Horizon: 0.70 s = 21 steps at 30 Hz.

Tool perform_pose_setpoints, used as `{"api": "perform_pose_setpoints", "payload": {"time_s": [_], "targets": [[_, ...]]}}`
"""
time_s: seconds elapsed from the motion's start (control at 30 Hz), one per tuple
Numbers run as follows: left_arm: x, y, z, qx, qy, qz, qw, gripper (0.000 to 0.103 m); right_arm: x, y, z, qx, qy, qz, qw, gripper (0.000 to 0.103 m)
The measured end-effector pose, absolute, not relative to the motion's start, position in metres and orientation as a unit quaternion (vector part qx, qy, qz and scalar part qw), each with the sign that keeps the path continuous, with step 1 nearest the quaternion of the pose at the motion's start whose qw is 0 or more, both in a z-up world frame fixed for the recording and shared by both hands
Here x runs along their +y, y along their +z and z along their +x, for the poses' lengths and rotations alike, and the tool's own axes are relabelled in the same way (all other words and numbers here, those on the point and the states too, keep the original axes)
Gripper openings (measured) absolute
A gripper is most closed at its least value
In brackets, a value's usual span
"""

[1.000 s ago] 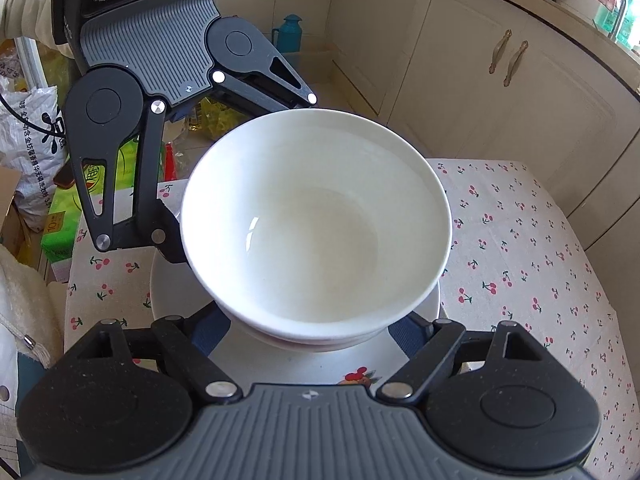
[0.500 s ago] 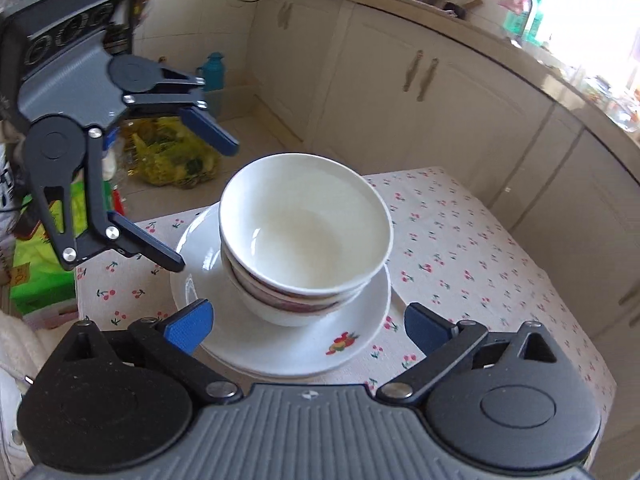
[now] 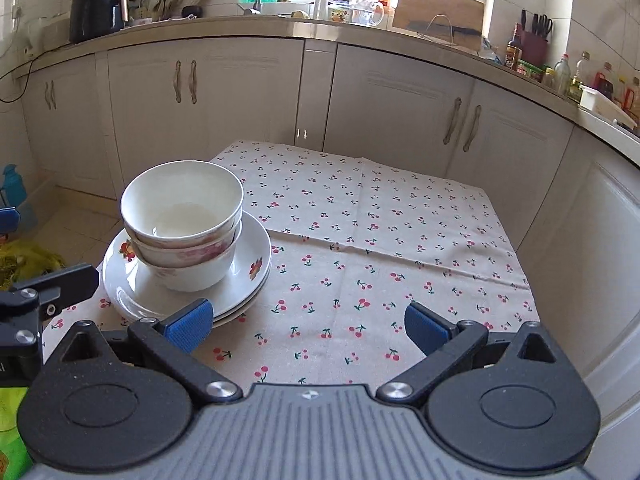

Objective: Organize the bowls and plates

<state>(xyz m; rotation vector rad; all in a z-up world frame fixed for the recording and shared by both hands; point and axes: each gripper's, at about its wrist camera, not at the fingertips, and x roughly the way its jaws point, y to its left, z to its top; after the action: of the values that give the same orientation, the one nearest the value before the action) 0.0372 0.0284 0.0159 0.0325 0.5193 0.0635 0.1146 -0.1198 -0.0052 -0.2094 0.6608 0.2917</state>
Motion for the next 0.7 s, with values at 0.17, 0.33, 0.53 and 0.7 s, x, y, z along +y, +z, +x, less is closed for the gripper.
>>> {"api": "perform_pose_setpoints", "payload": {"time_s": [0.17,0.33,0.53,0.7], "targets": [[0.024,0.019,0.022,0.259,0.04,0.008,0.965,0.102,-0.124,0.0,0.091,0.311,0.138,-0.098,0.935,0.103],[0.021,0.022,0.015,0.256,0.044,-0.008,0.966,0.102,-0.125,0.004,0.079,0.3,0.136,-0.096,0.939,0.103],[0.022,0.023,0.011,0.255,0.042,-0.027,0.966,0.102,-0.127,0.01,0.074,0.288,0.127,-0.092,0.945,0.103],[0.025,0.022,0.01,0.254,0.041,-0.039,0.966,0.102,-0.126,0.011,0.072,0.283,0.123,-0.093,0.947,0.103]]}}
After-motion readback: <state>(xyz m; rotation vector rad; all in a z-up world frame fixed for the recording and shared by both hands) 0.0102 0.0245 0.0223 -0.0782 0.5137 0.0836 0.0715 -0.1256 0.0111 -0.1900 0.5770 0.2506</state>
